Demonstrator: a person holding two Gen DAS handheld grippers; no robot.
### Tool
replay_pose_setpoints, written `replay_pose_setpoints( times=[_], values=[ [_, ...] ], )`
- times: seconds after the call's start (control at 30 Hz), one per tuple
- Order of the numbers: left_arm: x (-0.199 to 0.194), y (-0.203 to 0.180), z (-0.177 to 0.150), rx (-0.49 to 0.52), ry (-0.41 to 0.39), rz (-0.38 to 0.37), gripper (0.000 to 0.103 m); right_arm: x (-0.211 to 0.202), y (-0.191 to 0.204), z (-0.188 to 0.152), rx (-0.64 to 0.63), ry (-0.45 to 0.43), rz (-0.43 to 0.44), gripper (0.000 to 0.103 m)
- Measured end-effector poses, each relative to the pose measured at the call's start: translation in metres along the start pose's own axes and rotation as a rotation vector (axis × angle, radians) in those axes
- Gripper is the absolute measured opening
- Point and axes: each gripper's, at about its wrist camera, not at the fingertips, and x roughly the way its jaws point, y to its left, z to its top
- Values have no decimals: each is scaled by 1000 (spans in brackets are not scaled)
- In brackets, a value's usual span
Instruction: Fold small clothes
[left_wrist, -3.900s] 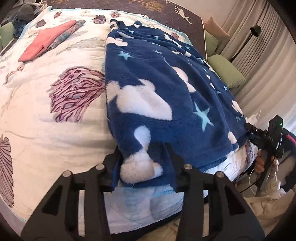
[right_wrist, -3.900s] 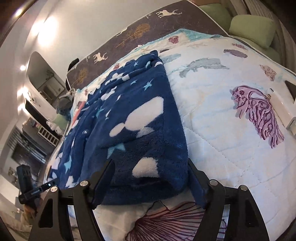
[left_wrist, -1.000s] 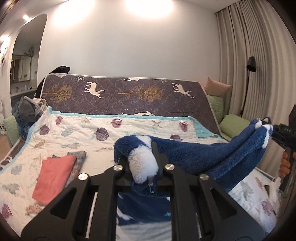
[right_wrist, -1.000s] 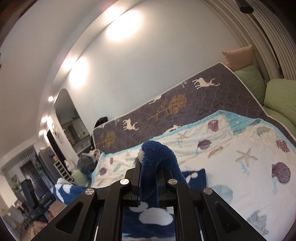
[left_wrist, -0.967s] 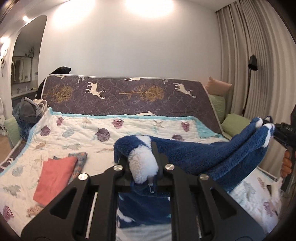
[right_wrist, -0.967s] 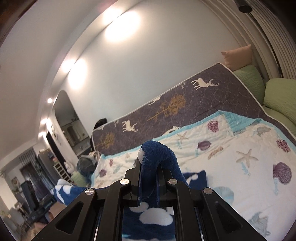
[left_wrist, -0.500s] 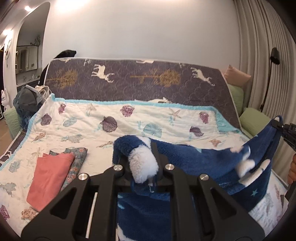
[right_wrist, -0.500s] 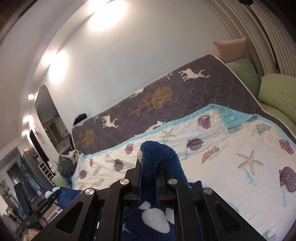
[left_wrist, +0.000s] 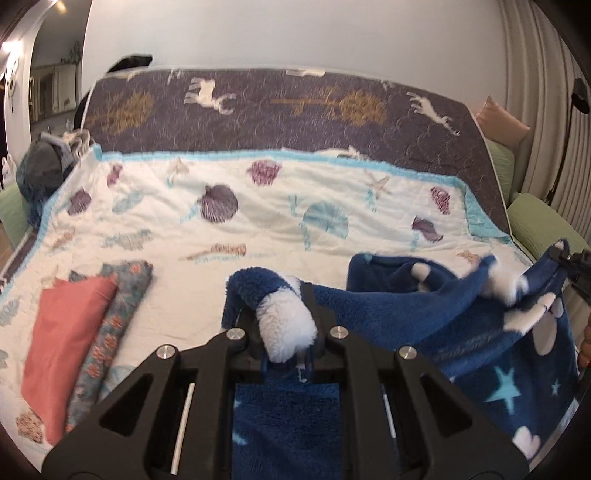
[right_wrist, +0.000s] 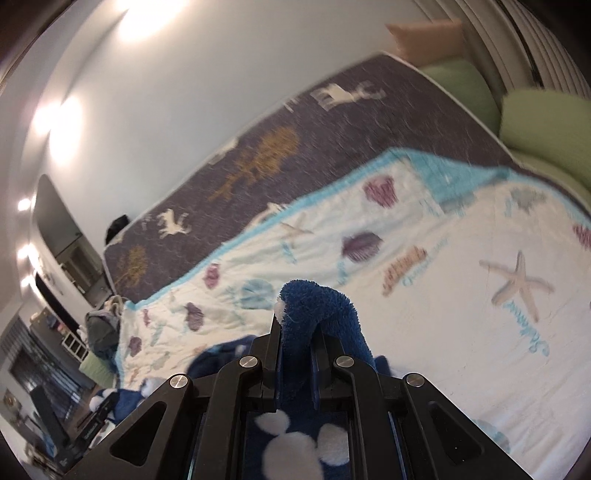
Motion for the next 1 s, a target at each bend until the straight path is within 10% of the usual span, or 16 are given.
replay_pose_setpoints(
  times=[0.33,0.83,1.0],
  values=[
    [63,-10,-26,45,182,61,18,66,-54,-24,127,161,-38,11],
    [61,-15,-25,84,179,94,19,69,-54,-26,116,169,-64,13],
    [9,-1,-10,37,55,53,26,35,-29,-6,-1,178,-98,26]
  ],
)
